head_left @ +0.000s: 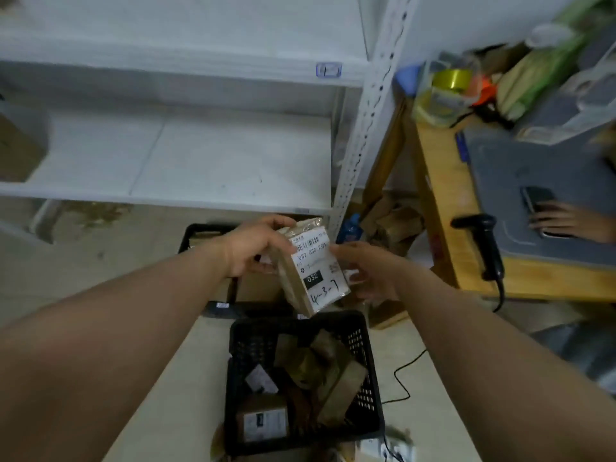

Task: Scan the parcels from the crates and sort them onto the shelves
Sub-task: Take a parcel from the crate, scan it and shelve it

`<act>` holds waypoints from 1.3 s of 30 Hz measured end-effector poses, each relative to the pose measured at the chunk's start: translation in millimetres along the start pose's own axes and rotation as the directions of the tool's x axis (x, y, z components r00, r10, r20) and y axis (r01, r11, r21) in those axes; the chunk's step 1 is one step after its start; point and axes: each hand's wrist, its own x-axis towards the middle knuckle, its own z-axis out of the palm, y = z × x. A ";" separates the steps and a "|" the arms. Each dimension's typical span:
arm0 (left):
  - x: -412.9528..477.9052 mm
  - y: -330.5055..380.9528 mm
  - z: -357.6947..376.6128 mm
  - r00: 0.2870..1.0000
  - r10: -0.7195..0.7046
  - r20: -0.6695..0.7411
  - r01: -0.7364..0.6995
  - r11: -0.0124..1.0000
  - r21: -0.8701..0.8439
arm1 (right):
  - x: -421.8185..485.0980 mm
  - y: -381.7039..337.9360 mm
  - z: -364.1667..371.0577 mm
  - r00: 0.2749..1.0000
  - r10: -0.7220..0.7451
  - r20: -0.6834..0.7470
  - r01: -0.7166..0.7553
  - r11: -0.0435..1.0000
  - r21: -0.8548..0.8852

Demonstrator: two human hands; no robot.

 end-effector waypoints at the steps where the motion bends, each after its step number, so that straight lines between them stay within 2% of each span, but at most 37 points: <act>1: -15.0 15.2 -7.2 1.000 0.026 0.012 -0.026 1.000 0.008 | -16.7 -19.9 7.2 0.998 -0.059 -0.001 0.059 0.998 -0.013; 4: -61.1 58.0 -23.4 0.991 0.108 0.083 -0.113 0.992 0.056 | -59.3 -67.3 28.9 0.973 -0.229 0.025 0.230 0.972 -0.049; 8: -105.2 93.7 -37.7 0.964 0.207 0.164 -0.228 0.966 0.123 | -93.7 -102.5 50.6 0.932 -0.362 0.000 0.362 0.932 -0.019; 12: -125.5 99.4 -43.8 0.946 0.313 0.086 -0.310 0.950 -0.045 | -112.8 -119.8 53.9 0.900 -0.436 0.000 0.436 0.900 -0.015; 14: -129.6 95.1 -42.9 0.943 0.320 0.093 -0.311 0.945 -0.099 | -121.2 -125.0 51.9 0.882 -0.470 -0.022 0.469 0.882 -0.042; 17: -128.5 82.9 -35.9 0.941 0.298 0.158 -0.299 0.954 -0.018 | -131.7 -134.5 48.1 0.867 -0.494 -0.057 0.491 0.869 -0.060; 19: -125.5 76.2 -25.2 0.949 0.261 0.179 -0.268 0.963 0.016 | -133.5 -141.4 44.9 0.859 -0.511 -0.032 0.506 0.857 -0.099; 27: -98.9 80.5 11.1 0.974 0.209 0.085 -0.208 0.978 -0.014 | -125.6 -138.9 3.8 0.868 -0.494 0.053 0.497 0.861 -0.107; 39: -29.2 77.8 103.5 0.998 0.057 0.035 -0.059 0.997 0.056 | -71.4 -82.2 -87.6 0.957 -0.290 0.002 0.288 0.949 0.126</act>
